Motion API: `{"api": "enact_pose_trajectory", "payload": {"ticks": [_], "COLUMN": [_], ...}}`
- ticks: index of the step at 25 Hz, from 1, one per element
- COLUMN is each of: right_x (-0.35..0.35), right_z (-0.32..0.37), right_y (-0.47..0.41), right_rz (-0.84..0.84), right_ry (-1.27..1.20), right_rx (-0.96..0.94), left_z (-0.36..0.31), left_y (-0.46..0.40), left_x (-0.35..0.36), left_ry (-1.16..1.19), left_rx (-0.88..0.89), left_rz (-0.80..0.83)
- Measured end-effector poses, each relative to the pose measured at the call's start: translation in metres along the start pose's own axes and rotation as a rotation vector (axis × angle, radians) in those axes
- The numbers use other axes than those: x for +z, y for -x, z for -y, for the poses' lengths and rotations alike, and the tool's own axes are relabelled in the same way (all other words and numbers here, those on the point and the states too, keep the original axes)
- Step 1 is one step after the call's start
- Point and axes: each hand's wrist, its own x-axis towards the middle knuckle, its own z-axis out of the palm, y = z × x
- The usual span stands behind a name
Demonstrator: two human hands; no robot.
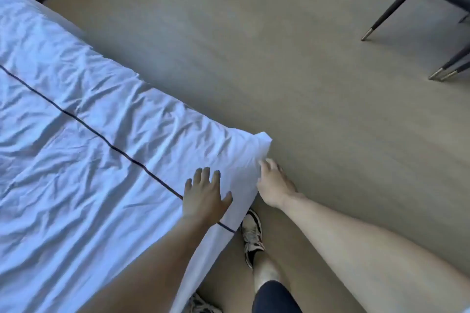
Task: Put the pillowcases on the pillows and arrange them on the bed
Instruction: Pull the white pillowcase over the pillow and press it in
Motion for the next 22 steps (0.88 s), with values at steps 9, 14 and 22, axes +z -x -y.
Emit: {"api": "enact_pose_trajectory", "payload": {"ticks": [9, 14, 22], "right_x": [0.056, 0.077, 0.072], "right_z": [-0.066, -0.082, -0.077], "right_y": [-0.144, -0.157, -0.076], "right_rz": [0.030, -0.112, -0.295], "right_ry": [-0.529, -0.587, -0.583], "right_rx": [0.135, 0.120, -0.085], "left_z": [-0.052, -0.069, -0.080], "left_y": [-0.163, -0.187, -0.145], "left_x": [0.097, 0.090, 0.042], "left_ry": [-0.268, -0.307, -0.360], "left_rx": [0.274, 0.320, 0.555], "left_rz": [0.022, 0.100, 0.116]}}
